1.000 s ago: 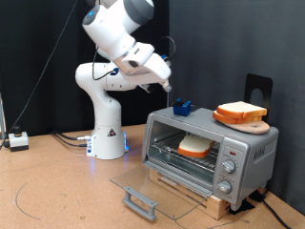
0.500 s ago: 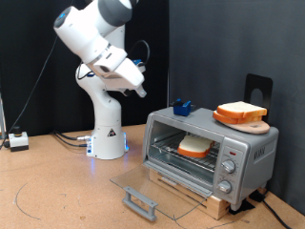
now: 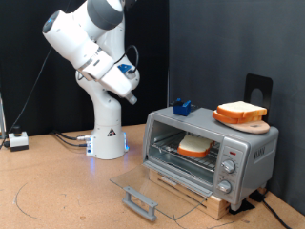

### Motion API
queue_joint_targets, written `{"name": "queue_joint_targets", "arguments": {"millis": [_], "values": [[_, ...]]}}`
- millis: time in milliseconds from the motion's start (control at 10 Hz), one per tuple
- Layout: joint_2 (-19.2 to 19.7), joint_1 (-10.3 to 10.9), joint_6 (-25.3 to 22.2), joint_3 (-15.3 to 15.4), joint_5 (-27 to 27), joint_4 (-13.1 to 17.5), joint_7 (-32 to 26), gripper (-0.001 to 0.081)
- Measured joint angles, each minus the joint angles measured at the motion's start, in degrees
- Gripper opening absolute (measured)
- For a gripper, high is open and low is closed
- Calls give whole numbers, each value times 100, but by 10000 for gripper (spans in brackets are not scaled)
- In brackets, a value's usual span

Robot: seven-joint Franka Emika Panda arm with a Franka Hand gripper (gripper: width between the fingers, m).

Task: Make a piece of toast with the oven

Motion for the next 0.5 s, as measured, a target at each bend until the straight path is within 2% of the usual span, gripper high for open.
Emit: {"name": "queue_joint_targets", "arguments": {"millis": [100,200,300,400,500], "values": [[169,-48,423,35,21,-1,557,810],[340,-132,760,81,-192,4,1179,810],[492,-204,895,170,-328,76,1717,810],[490,-202,804,164,-327,75,1493,810],[539,-209,358,171,-862,156,1659,810]]}}
